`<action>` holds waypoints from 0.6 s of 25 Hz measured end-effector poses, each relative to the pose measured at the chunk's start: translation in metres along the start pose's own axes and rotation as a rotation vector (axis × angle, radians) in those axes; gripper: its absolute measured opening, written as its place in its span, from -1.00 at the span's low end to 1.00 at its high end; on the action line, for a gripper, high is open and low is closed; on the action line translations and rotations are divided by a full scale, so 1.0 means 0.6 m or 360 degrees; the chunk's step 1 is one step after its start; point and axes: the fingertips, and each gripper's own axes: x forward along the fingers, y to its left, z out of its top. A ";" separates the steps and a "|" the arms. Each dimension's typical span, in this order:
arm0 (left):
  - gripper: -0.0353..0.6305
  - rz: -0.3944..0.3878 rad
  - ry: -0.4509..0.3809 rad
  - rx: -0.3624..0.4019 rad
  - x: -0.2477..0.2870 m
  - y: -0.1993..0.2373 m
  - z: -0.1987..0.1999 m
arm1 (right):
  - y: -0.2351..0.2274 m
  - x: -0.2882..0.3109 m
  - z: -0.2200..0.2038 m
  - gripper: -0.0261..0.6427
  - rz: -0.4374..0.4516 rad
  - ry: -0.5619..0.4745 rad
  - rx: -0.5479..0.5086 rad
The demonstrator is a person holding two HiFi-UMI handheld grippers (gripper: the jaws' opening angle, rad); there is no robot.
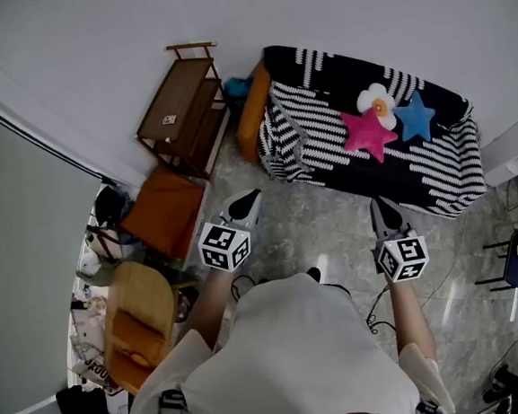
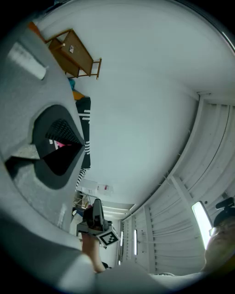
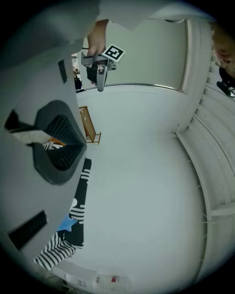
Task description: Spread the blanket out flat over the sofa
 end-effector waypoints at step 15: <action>-0.84 0.0029 0.0018 -0.0011 0.017 -0.006 -0.004 | -0.017 0.010 0.002 -0.91 0.0015 -0.0019 0.0016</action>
